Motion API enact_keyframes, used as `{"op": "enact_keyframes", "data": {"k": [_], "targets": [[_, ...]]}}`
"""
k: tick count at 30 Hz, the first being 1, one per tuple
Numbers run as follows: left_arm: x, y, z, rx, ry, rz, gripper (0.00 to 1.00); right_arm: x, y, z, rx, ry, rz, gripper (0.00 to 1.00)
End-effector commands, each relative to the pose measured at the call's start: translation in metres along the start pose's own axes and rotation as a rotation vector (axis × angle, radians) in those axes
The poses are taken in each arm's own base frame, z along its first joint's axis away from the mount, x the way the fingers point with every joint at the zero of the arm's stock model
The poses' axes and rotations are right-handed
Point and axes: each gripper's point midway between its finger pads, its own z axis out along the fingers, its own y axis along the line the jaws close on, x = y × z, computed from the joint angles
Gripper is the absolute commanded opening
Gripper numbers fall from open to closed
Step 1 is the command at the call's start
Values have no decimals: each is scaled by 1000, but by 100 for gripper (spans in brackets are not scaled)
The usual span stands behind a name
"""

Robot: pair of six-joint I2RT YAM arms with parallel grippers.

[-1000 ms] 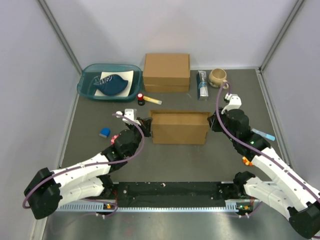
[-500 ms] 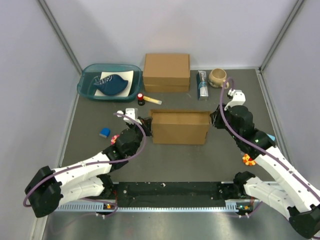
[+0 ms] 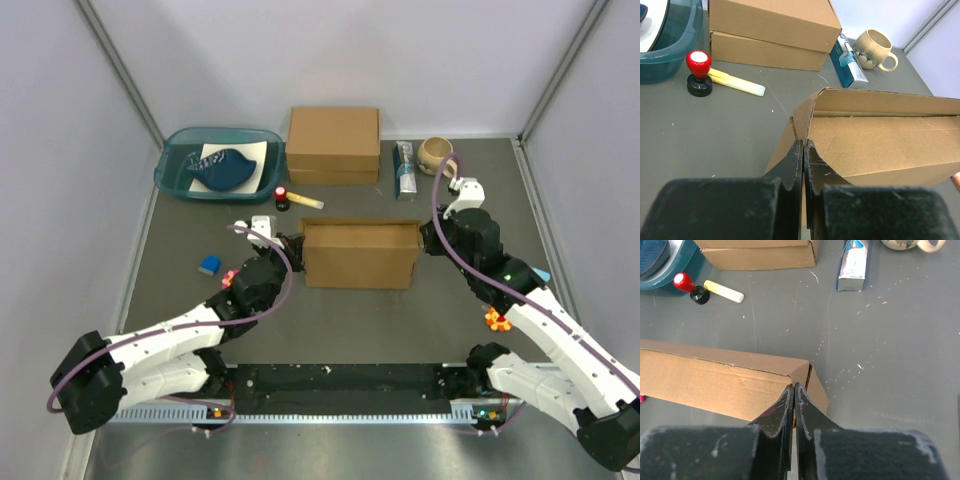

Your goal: Fold the paper box

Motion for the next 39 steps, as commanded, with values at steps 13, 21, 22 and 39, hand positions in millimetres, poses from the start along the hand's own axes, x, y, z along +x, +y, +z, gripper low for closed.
{"op": "enact_keyframes", "data": {"k": [13,21,22,39], "targets": [[114,58,-33,-116,385,187,0,90,-26,5,59,160,66,0],[51,38,-38,-47,214,144,33,74,-25,4,77,144,58,0],[44,36,-39,-37,188,137,35,74,-25,4,79,147,58,0],[-45,-3,-45,102,-51,28,62,67,-22,4,79,147,59,0]]}}
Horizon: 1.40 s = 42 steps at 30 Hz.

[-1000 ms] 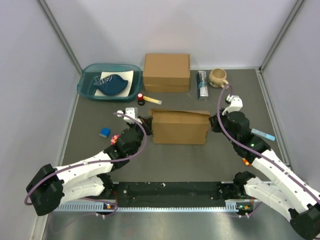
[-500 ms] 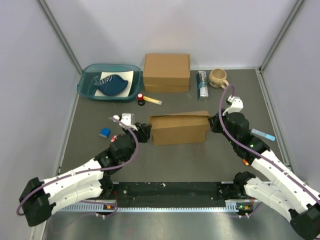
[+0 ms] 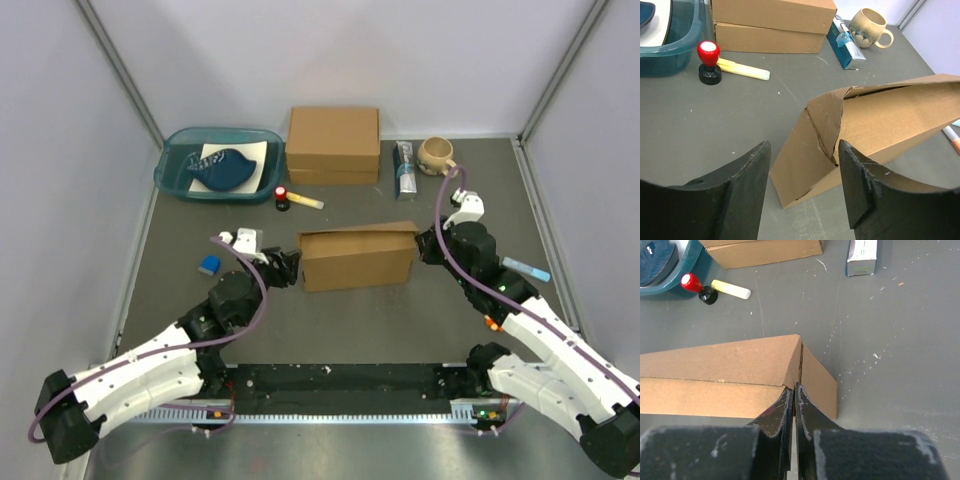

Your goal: Fold the paper box

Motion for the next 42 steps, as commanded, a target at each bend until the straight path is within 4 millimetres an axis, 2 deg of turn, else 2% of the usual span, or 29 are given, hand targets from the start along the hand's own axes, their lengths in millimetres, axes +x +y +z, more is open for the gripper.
{"op": "enact_keyframes", "data": {"k": [1,8,12,19,24,32,36,40,42], "targets": [[-36,-15,-1,51,-85,-34,64,33,-25,-4,103,135,-45,0],[-58,-24,-3,76,-118,-35,67,34,-24,-3,104,143,-46,0],[-63,-23,3,68,-119,-16,65,33,-24,-2,103,143,-46,0],[-56,-25,17,75,-62,16,49,34,-22,-2,96,148,-43,0],[-50,-22,20,70,-36,23,45,35,-22,-2,93,153,-42,0],[-54,-22,26,78,-34,17,33,34,-21,-2,92,154,-46,0],[-51,-27,28,101,-23,19,22,34,-21,-1,92,154,-44,0],[-40,-29,29,121,3,20,0,35,-20,-2,85,157,-43,0],[-34,-29,28,129,13,17,0,36,-20,-2,84,158,-40,0]]}}
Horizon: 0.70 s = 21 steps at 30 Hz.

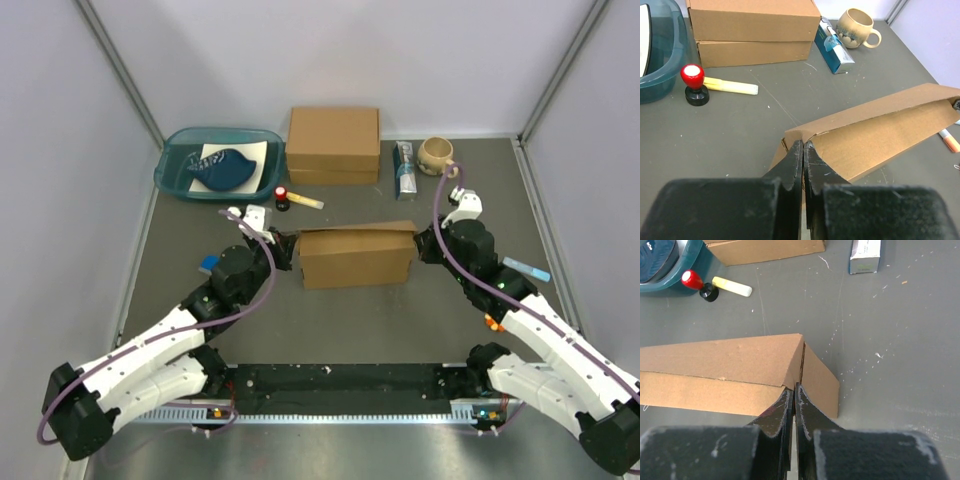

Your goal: Fold the paper box

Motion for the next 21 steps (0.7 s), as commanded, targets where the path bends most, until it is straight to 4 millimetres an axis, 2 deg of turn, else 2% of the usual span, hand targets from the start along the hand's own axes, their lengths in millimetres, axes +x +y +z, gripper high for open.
{"op": "enact_keyframes", "data": {"k": [1,7,11,15,21], "targets": [[-2,-10,1,57,-21,-17,0,36,-21,-3,83,141,-35,0],[21,-4,-2,58,15,-40,0,37,-21,-3,82,143,-34,0],[29,-12,-5,108,29,-65,0,34,-20,-4,78,138,-28,0],[46,-12,-5,114,68,-89,0,35,-19,-3,75,142,-29,0],[77,2,-8,66,114,-88,0,38,-21,-3,80,149,-33,0]]}}
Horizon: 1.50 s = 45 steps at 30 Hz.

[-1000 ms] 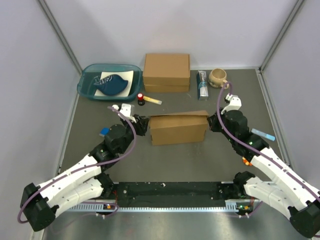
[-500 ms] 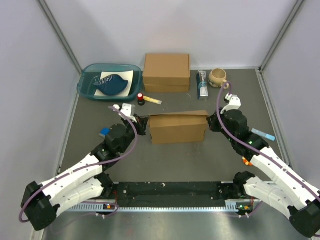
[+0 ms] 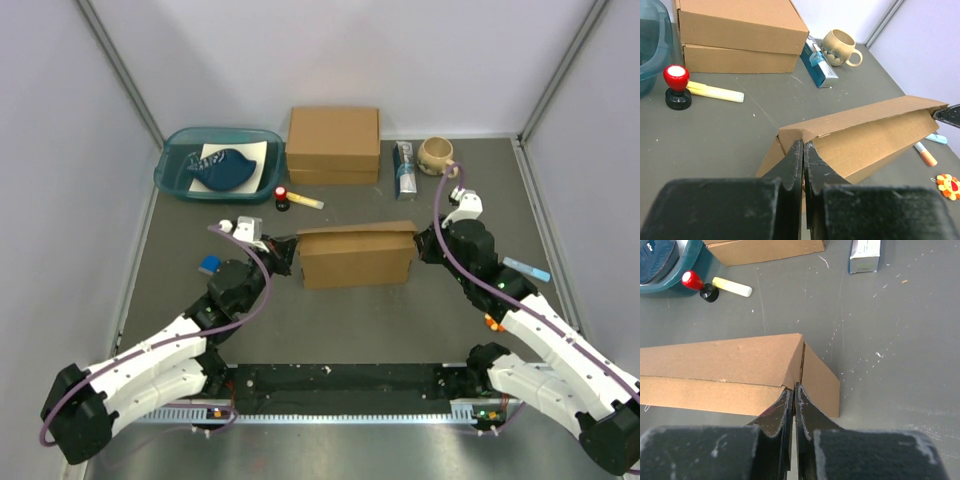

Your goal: Fold the paper box

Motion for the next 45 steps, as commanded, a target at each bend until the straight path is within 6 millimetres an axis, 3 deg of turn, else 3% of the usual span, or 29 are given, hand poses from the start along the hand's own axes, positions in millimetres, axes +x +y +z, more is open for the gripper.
{"op": "enact_keyframes", "data": {"k": [1,21,33,36,38,43,45], "targets": [[68,11,-13,4,190,-1,0,38,-22,-3,84,148,-41,0],[145,36,-38,-61,327,-17,0,57,-34,-4,106,181,-60,0],[170,54,-47,-149,406,6,0,74,-44,-8,130,221,-62,0],[164,53,-44,-154,388,6,0,63,-43,-12,135,191,-60,0],[159,52,-41,-158,383,21,0,49,-40,-15,135,164,-64,6],[148,50,-38,-164,366,40,0,17,-31,-25,132,110,-71,30],[146,50,-37,-174,372,45,0,4,-26,-29,122,83,-68,33]]}}
